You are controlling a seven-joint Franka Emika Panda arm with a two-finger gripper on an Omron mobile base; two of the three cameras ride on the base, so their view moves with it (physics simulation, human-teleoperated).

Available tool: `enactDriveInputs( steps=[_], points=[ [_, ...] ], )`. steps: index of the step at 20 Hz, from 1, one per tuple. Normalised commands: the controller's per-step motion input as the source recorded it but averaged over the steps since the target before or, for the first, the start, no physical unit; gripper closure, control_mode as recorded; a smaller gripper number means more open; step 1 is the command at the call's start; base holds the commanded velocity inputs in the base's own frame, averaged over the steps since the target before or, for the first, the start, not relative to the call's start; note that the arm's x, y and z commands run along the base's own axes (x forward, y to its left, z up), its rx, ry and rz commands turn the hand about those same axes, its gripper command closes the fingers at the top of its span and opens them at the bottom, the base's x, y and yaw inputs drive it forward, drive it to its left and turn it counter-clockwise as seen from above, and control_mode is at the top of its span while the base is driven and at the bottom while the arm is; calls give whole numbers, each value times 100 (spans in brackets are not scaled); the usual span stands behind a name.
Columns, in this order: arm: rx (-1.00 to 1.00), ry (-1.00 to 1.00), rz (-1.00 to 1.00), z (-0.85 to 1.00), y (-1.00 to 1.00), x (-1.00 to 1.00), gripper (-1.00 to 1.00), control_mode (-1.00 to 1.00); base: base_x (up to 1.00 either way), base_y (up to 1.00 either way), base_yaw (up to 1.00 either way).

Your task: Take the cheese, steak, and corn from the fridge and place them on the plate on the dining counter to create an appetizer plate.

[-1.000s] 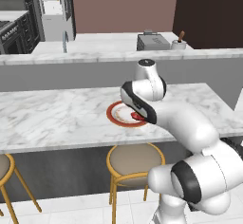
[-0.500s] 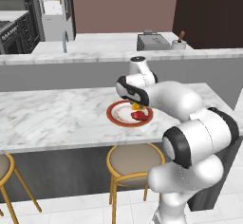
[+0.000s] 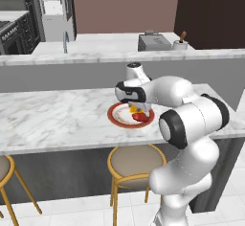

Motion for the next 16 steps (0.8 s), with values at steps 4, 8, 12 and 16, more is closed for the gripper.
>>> enactDriveInputs(
  steps=[4, 8, 12, 16],
  points=[
    [0, 0, -4, -23, 0, 50, 100, -100, 0, 0, 0],
    [0, 0, -1, -23, 0, 58, 100, -100, 0, 0, 0],
    [0, 0, 0, -26, 0, 49, 100, -100, 0, 0, 0],
    [0, 0, -1, -31, 0, 42, 100, -100, 0, 0, 0]
  ],
)
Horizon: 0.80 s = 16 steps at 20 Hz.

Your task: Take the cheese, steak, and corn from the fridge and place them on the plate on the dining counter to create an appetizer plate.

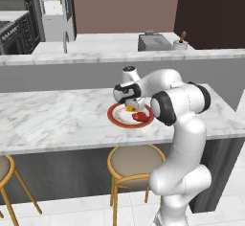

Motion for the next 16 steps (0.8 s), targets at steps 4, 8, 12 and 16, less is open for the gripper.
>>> enactDriveInputs(
  steps=[4, 8, 12, 16],
  points=[
    [0, 0, -2, -34, 0, 45, 100, -100, 0, 0, 0],
    [0, 0, -2, -34, 0, 46, 100, -100, 0, 0, 0],
    [0, 0, -2, -23, 0, 41, -100, -100, 0, 0, 0],
    [0, 0, -5, -4, 0, 13, -100, -100, 0, 0, 0]
  ],
)
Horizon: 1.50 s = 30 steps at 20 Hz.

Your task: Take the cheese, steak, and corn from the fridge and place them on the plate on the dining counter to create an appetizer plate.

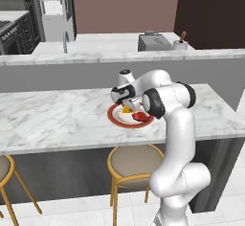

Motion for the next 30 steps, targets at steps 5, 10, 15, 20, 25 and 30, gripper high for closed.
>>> enactDriveInputs(
  steps=[5, 10, 15, 20, 25, 30],
  points=[
    [0, 0, -10, 17, -1, -16, -100, -100, 0, 0, 0],
    [0, 0, -13, 25, -17, -64, -100, -100, 0, 0, 0],
    [0, -1, -8, 37, -38, -77, -100, -100, 0, 0, 0],
    [0, -10, -1, 69, -28, -79, -100, -100, 0, 0, 0],
    [0, -22, 4, 89, -13, -73, -100, -100, 0, 0, 0],
    [0, -20, 22, 57, -28, -82, -100, -100, 0, 0, 0]
  ],
)
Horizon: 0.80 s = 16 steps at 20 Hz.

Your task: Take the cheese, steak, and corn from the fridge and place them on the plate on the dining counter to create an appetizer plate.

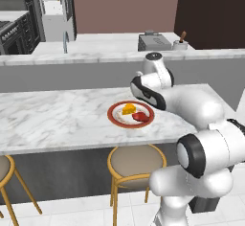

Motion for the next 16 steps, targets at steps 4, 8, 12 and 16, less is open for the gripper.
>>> enactDriveInputs(
  steps=[4, 8, 12, 16],
  points=[
    [-4, -7, 33, 34, -22, -68, -100, -100, 0, 0, 0],
    [-6, -3, 45, 27, -6, -49, -100, -100, 0, 0, 0],
    [-10, 0, 56, 16, 0, -44, -100, -100, 0, 0, 0],
    [-17, 2, 52, 20, 2, -42, -100, -100, 0, 0, 0]
  ],
)
